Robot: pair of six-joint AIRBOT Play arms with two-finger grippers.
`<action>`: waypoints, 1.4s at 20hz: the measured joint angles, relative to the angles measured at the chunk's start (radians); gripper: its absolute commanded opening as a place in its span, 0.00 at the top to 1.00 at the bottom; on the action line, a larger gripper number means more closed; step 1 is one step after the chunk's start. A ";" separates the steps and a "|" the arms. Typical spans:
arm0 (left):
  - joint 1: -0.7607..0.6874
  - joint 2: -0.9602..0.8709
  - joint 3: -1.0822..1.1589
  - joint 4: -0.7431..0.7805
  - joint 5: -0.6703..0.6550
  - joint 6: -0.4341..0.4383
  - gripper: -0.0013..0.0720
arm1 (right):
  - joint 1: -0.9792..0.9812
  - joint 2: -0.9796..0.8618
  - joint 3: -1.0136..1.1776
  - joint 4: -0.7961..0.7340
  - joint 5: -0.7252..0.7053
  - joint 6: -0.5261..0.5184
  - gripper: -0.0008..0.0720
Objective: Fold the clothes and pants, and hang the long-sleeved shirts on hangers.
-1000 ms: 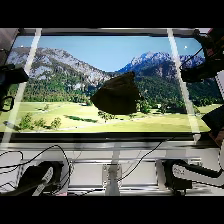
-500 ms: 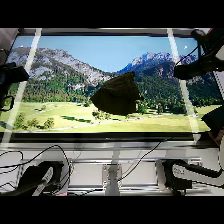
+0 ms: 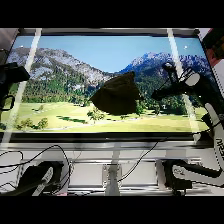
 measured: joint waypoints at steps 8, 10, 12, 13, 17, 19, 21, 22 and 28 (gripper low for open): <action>0.000 -0.085 0.000 -0.064 -0.004 -0.001 0.14 | 0.124 -0.109 -0.038 0.045 -0.186 -0.305 0.18; 0.000 -0.106 0.000 -0.070 -0.003 -0.001 0.14 | 0.133 -0.133 -0.039 0.048 -0.208 -0.336 0.20; 0.000 -0.126 0.000 -0.073 -0.003 -0.001 0.14 | 0.138 -0.151 -0.040 0.050 -0.239 -0.353 0.20; 0.000 -0.137 0.000 -0.080 -0.004 0.000 0.14 | 0.141 -0.158 -0.040 0.050 -0.262 -0.360 0.23; -0.010 -0.192 -0.001 -0.159 -0.018 0.000 0.13 | 0.170 -0.186 -0.037 0.051 -0.335 -0.372 0.48; -0.036 -0.233 -0.001 -0.190 -0.055 0.005 0.13 | 0.191 -0.200 -0.035 0.052 -0.353 -0.371 0.72; -0.081 -0.280 -0.001 -0.210 -0.103 0.024 0.14 | 0.206 -0.204 -0.034 0.052 -0.367 -0.371 0.93; -0.109 -0.307 -0.001 -0.222 -0.132 0.029 0.14 | 0.211 -0.204 -0.031 0.051 -0.372 -0.368 0.93; -0.226 -0.499 -0.001 -0.367 -0.217 0.068 0.16 | 0.222 -0.167 0.008 0.050 -0.372 -0.333 0.93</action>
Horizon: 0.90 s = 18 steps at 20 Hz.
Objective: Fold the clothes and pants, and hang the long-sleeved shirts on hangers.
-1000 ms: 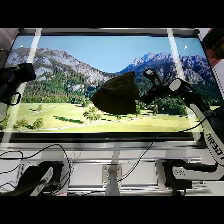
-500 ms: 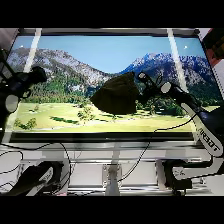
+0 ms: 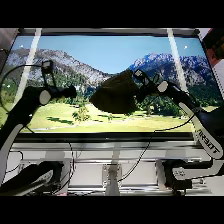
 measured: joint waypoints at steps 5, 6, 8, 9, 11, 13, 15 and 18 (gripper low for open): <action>-0.022 -0.180 0.000 -0.281 0.031 0.148 0.18 | 0.001 0.041 0.033 0.002 0.018 0.035 0.93; -0.024 -0.211 0.000 -0.341 0.049 0.182 0.18 | 0.001 0.046 0.037 0.002 0.025 0.038 0.93; -0.026 -0.263 0.000 -0.435 0.087 0.231 0.18 | 0.001 0.051 0.041 0.002 0.039 0.042 0.93; -0.027 -0.284 0.000 -0.472 0.105 0.248 0.18 | 0.001 0.052 0.042 0.002 0.045 0.043 0.93; -0.027 -0.319 0.001 -0.544 0.148 0.270 0.18 | 0.002 0.055 0.044 0.003 0.061 0.045 0.93; -0.028 -0.347 0.002 -0.613 0.201 0.288 0.36 | 0.002 0.056 0.045 0.004 0.075 0.045 0.93; -0.028 -0.369 0.001 -0.666 0.239 0.303 0.69 | 0.002 0.057 0.045 0.005 0.095 0.046 0.93; -0.028 -0.386 0.005 -0.736 0.318 0.318 0.95 | 0.002 0.066 0.045 0.006 0.133 0.047 0.93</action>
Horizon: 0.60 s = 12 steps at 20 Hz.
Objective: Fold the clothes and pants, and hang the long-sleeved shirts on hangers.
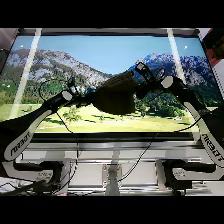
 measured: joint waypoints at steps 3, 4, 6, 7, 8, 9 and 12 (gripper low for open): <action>0.006 -0.002 0.044 -0.043 0.061 0.037 0.95 | 0.000 0.043 0.000 0.000 0.029 0.002 0.93; 0.011 0.003 0.068 -0.048 0.071 0.065 0.96 | -0.001 0.066 0.000 0.000 0.030 0.010 0.93; 0.026 0.027 0.128 -0.058 0.086 0.134 0.96 | -0.001 0.122 0.003 -0.011 0.023 0.053 0.93; 0.037 0.046 0.161 -0.061 0.090 0.167 0.96 | -0.001 0.151 0.008 -0.021 0.018 0.090 0.93; 0.050 0.067 0.190 -0.062 0.095 0.194 0.96 | -0.001 0.179 0.018 -0.035 0.022 0.135 0.93; 0.063 0.092 0.216 -0.063 0.099 0.219 0.96 | -0.001 0.201 0.032 -0.044 0.031 0.177 0.93; 0.111 0.184 0.270 -0.063 0.103 0.279 0.96 | -0.001 0.245 0.105 -0.063 0.126 0.306 0.94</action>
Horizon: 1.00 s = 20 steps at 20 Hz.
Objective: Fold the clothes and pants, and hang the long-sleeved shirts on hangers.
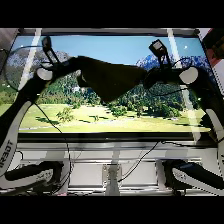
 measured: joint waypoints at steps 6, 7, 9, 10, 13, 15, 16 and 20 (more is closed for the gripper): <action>0.052 0.086 0.028 0.093 -0.060 0.040 0.95 | 0.000 0.011 0.061 0.051 0.423 0.170 0.93; 0.054 0.080 0.029 0.116 -0.085 0.043 0.95 | 0.000 0.009 0.042 0.084 0.491 0.182 0.93; 0.056 0.056 0.031 0.155 -0.131 0.047 0.95 | 0.000 0.007 -0.014 0.136 0.556 0.196 0.93; 0.058 0.040 0.032 0.167 -0.153 0.047 0.95 | 0.000 0.007 -0.054 0.151 0.565 0.203 0.93; 0.057 -0.027 0.032 0.192 -0.222 0.050 0.95 | 0.000 0.006 -0.195 0.183 0.534 0.212 0.93; 0.053 -0.077 0.032 0.199 -0.272 0.050 0.95 | 0.000 0.006 -0.282 0.202 0.516 0.215 0.93; 0.053 -0.102 0.032 0.202 -0.293 0.050 0.94 | 0.000 0.006 -0.325 0.216 0.510 0.216 0.93; 0.051 -0.162 0.032 0.214 -0.322 0.051 0.08 | 0.000 0.006 -0.436 0.241 0.504 0.219 0.40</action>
